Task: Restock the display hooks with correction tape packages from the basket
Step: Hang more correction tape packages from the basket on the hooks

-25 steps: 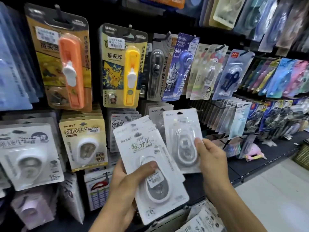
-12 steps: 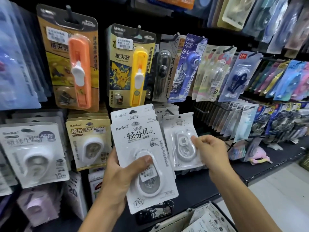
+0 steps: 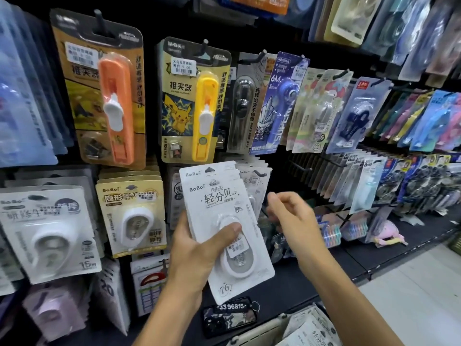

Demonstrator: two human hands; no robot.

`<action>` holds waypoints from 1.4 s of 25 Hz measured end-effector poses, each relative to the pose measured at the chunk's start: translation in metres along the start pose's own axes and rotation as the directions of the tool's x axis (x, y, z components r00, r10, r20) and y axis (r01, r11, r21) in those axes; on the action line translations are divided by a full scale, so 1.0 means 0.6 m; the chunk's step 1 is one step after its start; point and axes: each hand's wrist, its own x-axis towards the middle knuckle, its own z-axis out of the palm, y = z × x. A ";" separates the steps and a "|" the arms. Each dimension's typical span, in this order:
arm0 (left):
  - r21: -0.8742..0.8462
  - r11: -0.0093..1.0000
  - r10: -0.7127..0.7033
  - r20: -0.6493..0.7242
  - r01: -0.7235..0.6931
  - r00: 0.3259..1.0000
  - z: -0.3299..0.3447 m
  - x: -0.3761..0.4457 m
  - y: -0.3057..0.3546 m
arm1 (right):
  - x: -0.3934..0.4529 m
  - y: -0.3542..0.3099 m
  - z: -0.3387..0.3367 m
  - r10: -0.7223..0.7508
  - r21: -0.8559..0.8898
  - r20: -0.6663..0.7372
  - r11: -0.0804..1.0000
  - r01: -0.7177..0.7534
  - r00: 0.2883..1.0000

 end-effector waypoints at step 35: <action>0.191 0.980 -0.064 0.074 0.049 0.995 0.014 0.018 0.011 | -0.047 0.024 -0.008 0.188 0.476 0.008 0.863 -0.169 0.982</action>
